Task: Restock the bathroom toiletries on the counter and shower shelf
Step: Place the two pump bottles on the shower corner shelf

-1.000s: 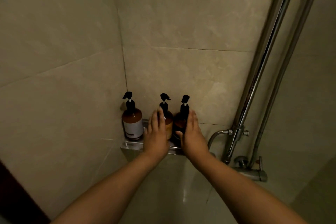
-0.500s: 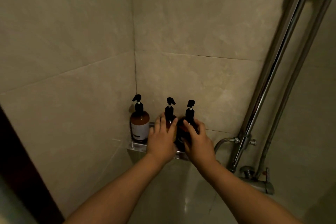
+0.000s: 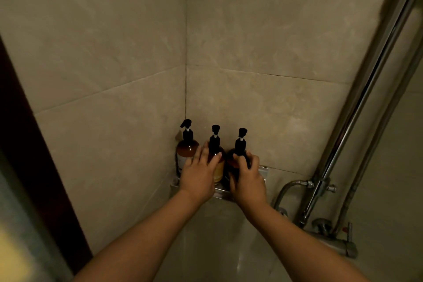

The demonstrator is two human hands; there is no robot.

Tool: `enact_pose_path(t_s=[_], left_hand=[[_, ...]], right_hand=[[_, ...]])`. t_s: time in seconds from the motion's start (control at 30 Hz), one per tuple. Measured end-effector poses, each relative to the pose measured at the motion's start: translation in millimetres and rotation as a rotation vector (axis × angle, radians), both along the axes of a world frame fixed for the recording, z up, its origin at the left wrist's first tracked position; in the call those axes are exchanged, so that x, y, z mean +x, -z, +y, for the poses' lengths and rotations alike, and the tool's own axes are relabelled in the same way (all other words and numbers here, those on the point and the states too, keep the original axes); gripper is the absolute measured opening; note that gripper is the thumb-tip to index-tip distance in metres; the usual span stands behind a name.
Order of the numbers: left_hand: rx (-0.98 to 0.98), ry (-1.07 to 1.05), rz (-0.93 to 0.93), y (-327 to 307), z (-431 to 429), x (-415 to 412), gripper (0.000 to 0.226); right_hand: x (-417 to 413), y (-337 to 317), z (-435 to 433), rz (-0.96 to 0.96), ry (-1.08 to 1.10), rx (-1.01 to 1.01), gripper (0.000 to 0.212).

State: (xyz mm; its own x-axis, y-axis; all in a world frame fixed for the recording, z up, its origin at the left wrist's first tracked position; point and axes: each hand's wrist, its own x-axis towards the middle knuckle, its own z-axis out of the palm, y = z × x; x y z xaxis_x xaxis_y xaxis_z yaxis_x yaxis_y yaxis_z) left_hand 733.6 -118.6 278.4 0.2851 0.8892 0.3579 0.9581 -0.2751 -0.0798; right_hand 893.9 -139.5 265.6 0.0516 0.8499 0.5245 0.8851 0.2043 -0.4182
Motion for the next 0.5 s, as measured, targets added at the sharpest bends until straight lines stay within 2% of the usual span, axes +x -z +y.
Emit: enact_pose_path(t_s=[0.17,0.27,0.5], left_hand=[[-0.028,-0.056,0.041,4.2,-3.1,-7.7,0.094],[-0.057,-0.074,0.044,11.6,-7.1,-13.4,0.106],[-0.092,-0.041,-0.077,17.0,-10.4,-10.6,0.111]], right_hand=[[-5.8,0.2,0.3,-0.002,-0.033,0.005,0.055],[-10.1,5.8,-0.3,0.014,-0.042,0.021,0.062],[-8.3,8.8,2.0,0.0,-0.043,0.017,0.065]])
